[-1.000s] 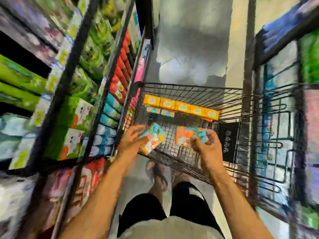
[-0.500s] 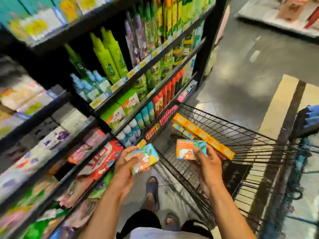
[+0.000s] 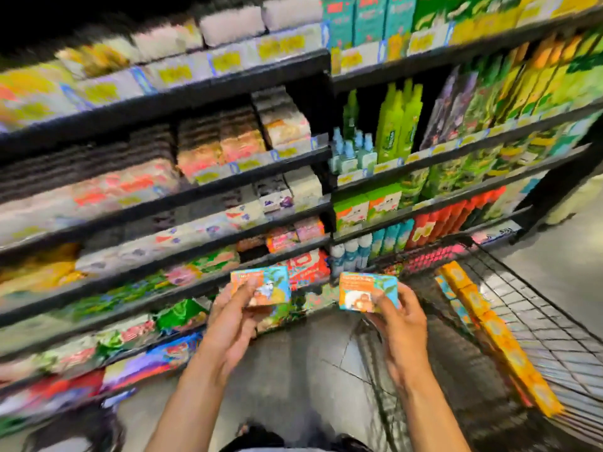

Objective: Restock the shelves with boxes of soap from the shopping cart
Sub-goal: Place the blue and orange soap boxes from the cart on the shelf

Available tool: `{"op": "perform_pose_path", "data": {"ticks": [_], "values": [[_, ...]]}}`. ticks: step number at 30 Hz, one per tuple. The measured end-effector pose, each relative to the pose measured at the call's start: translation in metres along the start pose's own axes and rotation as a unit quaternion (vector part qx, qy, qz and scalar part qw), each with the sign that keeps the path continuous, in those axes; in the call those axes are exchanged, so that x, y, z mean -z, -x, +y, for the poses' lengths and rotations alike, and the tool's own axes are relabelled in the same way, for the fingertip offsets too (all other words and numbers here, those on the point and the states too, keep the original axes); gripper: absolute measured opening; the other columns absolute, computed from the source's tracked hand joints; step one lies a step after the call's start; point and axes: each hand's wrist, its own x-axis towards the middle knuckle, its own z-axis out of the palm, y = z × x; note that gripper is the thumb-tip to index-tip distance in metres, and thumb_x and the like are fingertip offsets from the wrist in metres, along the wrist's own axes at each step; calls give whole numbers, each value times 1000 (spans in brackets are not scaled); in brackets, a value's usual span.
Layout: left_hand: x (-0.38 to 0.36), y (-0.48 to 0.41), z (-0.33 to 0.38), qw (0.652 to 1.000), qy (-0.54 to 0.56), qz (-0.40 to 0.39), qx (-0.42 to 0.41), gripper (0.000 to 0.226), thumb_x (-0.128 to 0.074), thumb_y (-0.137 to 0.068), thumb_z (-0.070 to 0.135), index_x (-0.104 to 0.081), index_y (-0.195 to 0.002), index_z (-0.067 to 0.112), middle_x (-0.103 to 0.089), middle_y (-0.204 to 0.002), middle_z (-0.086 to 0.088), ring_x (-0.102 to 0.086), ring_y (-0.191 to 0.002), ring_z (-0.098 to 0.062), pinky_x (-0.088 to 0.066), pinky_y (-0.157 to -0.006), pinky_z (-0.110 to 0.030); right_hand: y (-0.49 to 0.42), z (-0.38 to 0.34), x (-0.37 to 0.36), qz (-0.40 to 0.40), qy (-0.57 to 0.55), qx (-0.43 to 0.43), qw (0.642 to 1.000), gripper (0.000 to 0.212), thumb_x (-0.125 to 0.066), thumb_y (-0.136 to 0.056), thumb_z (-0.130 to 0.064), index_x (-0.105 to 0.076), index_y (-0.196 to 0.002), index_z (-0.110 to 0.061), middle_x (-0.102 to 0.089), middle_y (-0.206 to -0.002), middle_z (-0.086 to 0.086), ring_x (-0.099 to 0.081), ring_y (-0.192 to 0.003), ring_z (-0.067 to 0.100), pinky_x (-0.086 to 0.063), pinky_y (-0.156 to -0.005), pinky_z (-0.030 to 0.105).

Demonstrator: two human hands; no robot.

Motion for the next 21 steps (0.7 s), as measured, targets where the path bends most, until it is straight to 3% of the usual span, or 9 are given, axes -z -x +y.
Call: {"op": "perform_pose_path", "data": {"ticks": [2,6,12,16,21], "values": [[36,11,17,999,-9,26,-21,25,-63,-89,18,-68,-112,11,-77,-99,-11,-75,-84,-22,-62,-73,-40,11,7,-37,-37,13,-2,999,29,-67,-94,-2,-62,-123,-3,-73,-109,12,-71,-90,15,-61,-73,26],[124,38,51,995,25,78,-55,32,-61,-93,18,-60,-123,7,-75,-108,-14,-74,-94,-26,-58,-89,-55,48,34,-118,-111,37,-13,993,25,-69,-94,-5,-64,-118,-5,-75,-104,8,-70,-93,20,-59,-80,38],[284,66,98,984,114,108,-86,32,-58,-92,4,-55,-124,5,-69,-121,-20,-69,-110,-33,-60,-82,-50,137,107,-240,-188,39,-44,980,20,-64,-96,-1,-66,-113,-12,-76,-97,5,-72,-82,15,-58,-75,34],[387,86,141,980,116,114,-114,55,-66,-81,8,-49,-133,2,-64,-128,-24,-64,-117,-40,-57,-88,-54,206,163,-319,-203,47,-50,977,21,-65,-95,-3,-65,-116,-5,-72,-111,19,-71,-92,21,-60,-74,31],[494,99,195,981,49,111,-152,43,-68,-83,13,-57,-124,7,-66,-127,-22,-67,-112,-32,-50,-101,-53,277,217,-405,-228,59,-47,971,25,-66,-95,-9,-65,-120,-8,-70,-118,26,-70,-102,41,-60,-71,39]]}}
